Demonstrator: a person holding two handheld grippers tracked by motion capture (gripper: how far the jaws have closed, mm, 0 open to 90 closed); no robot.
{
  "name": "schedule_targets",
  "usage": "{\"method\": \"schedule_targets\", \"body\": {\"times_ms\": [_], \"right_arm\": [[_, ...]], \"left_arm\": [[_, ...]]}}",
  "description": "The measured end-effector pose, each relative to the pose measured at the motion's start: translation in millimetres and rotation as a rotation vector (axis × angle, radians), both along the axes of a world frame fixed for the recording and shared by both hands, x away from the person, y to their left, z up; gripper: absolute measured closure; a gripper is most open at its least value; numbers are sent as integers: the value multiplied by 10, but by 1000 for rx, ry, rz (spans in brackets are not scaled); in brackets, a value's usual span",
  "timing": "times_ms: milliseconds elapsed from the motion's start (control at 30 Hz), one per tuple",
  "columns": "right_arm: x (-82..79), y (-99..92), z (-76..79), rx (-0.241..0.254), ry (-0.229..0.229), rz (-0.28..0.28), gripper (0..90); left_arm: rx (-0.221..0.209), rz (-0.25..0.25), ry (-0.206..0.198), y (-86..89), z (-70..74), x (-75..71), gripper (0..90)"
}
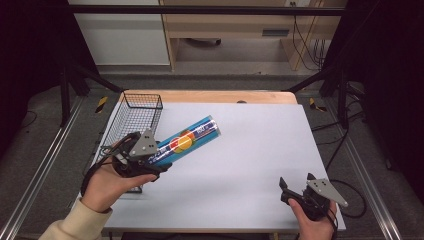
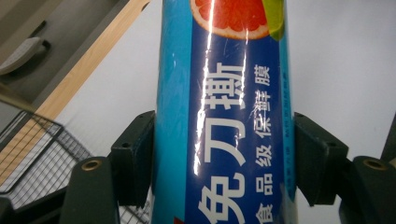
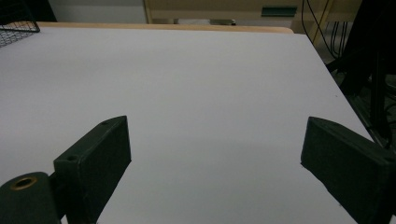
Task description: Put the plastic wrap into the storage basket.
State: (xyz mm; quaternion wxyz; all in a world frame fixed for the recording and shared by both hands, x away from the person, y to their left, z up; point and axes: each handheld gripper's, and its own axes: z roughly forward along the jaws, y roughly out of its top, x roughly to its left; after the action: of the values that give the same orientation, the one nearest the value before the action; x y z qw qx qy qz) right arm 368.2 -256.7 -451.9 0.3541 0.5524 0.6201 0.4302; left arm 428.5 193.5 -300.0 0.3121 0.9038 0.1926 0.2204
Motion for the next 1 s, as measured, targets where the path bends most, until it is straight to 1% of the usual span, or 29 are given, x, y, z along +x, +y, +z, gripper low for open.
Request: {"method": "schedule_targets", "body": {"times_ms": [33,67,100,133,167,200,233,367,467,500,533,600,633,667,733,767,800,833,967,1000], "right_arm": [[2,3,0,-4,-2,-1,87],[2,3,0,-4,-2,-1,87],[-1,4,3,-5,-2,-2,90],[-2,4,3,-6,-4,-2,93],[-1,5,3,-12,-4,-3,93],[-1,5,3,-12,-4,-3,93],[-2,6,6,-14,-5,-3,93],[-4,8,8,-19,-9,0,94],[-4,9,8,-20,-8,-2,95],[-5,11,9,-19,-8,-1,96],[-5,11,9,-19,-8,-1,96],[-9,22,15,-34,-9,-3,96],[-18,38,33,-52,-25,-5,100],[-18,38,33,-52,-25,-5,100],[-28,53,51,-67,-39,-8,109],[-28,57,56,-68,-41,-8,109],[-27,61,62,-69,-41,-4,109],[-21,67,67,-65,-30,-2,109],[-1,73,65,-60,-23,7,108],[16,88,55,-78,-10,12,107]], "left_arm": [[1,28,-6,42,17,-14,320],[1,28,-6,42,17,-14,320],[-2,42,-17,65,27,-26,320],[-27,55,-16,90,31,-30,320],[-49,88,-1,133,56,-37,320],[-49,88,-1,133,56,-37,320],[-34,105,-9,148,70,-42,320],[-7,175,-15,208,71,-38,320],[2,206,-20,257,53,-26,320],[-5,220,-24,276,40,-20,320],[-1,230,-21,296,40,-15,320],[8,244,-38,326,32,-5,320],[3,260,-40,363,31,10,320],[3,260,-40,363,31,10,320],[-6,267,-40,403,35,23,320],[-16,273,-36,430,41,31,320],[-19,277,-37,445,44,35,320],[-19,282,-40,462,49,42,320],[-17,303,-38,518,60,92,321],[-14,311,-27,536,65,121,320]]}}
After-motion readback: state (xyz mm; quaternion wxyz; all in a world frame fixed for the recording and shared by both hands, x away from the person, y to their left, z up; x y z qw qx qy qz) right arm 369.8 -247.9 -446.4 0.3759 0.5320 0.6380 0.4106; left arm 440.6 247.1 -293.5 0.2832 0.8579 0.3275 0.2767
